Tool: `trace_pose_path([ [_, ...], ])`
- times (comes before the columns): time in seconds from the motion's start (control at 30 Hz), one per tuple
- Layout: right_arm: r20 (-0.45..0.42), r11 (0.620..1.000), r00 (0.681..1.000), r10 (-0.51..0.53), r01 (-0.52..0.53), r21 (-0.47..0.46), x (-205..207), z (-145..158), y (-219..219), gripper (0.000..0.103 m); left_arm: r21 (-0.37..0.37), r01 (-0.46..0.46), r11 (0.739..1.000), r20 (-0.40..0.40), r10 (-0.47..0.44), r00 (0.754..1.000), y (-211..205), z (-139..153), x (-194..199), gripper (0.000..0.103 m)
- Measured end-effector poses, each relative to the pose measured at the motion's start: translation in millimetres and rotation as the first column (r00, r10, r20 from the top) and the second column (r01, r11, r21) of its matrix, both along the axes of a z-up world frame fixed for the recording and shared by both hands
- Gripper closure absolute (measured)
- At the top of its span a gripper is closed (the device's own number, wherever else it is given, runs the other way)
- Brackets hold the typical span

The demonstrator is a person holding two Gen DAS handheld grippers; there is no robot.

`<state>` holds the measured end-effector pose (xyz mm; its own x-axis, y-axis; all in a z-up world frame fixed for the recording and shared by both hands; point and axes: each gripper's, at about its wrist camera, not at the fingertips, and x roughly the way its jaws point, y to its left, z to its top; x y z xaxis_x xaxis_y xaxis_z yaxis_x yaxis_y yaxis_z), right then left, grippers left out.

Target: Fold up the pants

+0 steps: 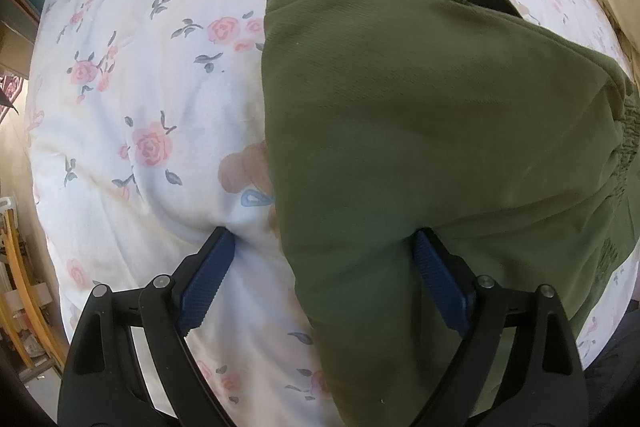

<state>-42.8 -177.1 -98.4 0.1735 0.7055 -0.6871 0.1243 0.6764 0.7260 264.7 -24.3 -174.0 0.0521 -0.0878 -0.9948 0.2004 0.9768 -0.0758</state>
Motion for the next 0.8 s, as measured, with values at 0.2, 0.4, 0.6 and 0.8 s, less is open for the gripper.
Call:
trace_pose_path([
  [0.2, 0.012, 0.998, 0.999, 0.031, -0.03, -0.064, 56.7, -35.1, 36.9, 0.101, 0.001, -0.005, 1.0, -0.001, 0.005, 1.0, -4.3, -0.7, -3.2, 0.013],
  [0.4, -0.22, 0.994, 0.976, 0.008, -0.031, -0.105, 3.0, -78.7, 3.9, 0.103, -0.009, -0.005, 1.0, -0.009, 0.005, 1.0, 1.2, 0.2, -3.2, 0.013],
  [0.6, -0.055, 0.975, 0.976, -0.212, 0.207, -0.084, -6.0, -4.1, -98.5, 0.095, 0.005, -0.001, 1.0, 0.008, 0.0, 1.0, -3.3, 31.0, -14.7, 0.016],
  [0.8, -0.004, 0.898, 0.908, -0.42, 0.415, -0.146, 27.2, 3.5, -182.6, 0.075, -0.038, 0.114, 0.993, 0.205, -0.104, 0.973, -40.2, 104.0, -23.9, 0.016],
])
